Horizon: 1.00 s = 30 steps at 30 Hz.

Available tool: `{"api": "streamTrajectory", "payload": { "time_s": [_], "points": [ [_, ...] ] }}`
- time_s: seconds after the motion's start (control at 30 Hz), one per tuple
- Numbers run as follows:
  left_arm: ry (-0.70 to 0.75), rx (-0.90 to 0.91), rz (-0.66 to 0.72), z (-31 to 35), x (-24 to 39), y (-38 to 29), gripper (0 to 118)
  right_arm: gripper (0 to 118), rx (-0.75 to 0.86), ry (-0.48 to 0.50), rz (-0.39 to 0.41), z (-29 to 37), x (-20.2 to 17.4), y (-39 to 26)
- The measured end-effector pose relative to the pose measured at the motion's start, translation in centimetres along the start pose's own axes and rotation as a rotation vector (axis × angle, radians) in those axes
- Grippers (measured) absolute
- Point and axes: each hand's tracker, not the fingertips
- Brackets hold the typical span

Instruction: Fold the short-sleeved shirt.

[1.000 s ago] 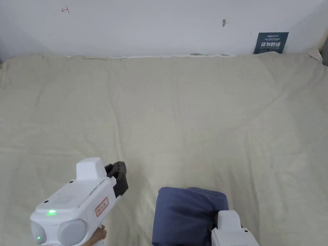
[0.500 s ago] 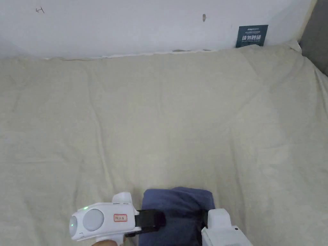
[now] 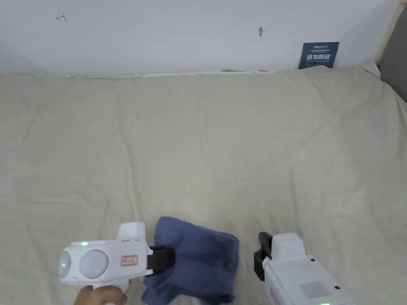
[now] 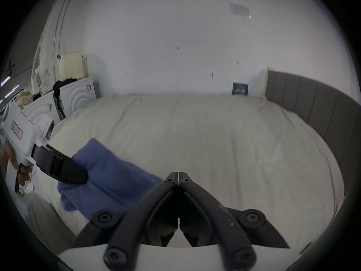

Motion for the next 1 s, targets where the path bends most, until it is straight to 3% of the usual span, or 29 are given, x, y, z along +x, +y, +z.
{"api": "streamTrajectory", "payload": {
  "time_s": [0.13, 0.47, 0.67, 0.73, 0.77, 0.8, 0.83, 1.0],
  "points": [
    [0.147, 0.036, -0.001, 3.5, -7.2, 2.8, 22, 2, 0.064, -0.021, 0.047, 0.4, -0.6, 3.3],
    [0.565, 0.010, 0.106, 10.8, -26.5, 6.2, 22, 2, 0.130, -0.010, 0.075, -1.0, -5.0, 8.0],
    [0.584, 0.026, 0.232, 12.1, -30.7, 5.6, 25, 2, 0.098, 0.023, 0.057, -2.8, -6.5, 7.9],
    [0.591, 0.019, 0.236, 11.8, -30.4, 5.6, 48, 2, 0.090, 0.026, 0.060, -3.3, -6.1, 7.6],
    [0.601, 0.025, 0.239, 11.7, -30.2, 5.5, 79, 2, 0.088, 0.026, 0.061, -3.3, -6.1, 7.6],
    [0.611, 0.032, 0.239, 11.7, -29.9, 5.6, 104, 2, 0.087, 0.027, 0.062, -3.2, -6.1, 7.7],
    [0.625, 0.065, 0.236, 11.9, -29.2, 5.5, 118, 2, 0.086, 0.026, 0.061, -3.2, -5.9, 7.7],
    [0.620, 0.238, 0.179, 14.4, -24.3, 7.0, 110, 2, 0.121, -0.005, 0.048, -1.9, -4.6, 8.6]
  ]
}}
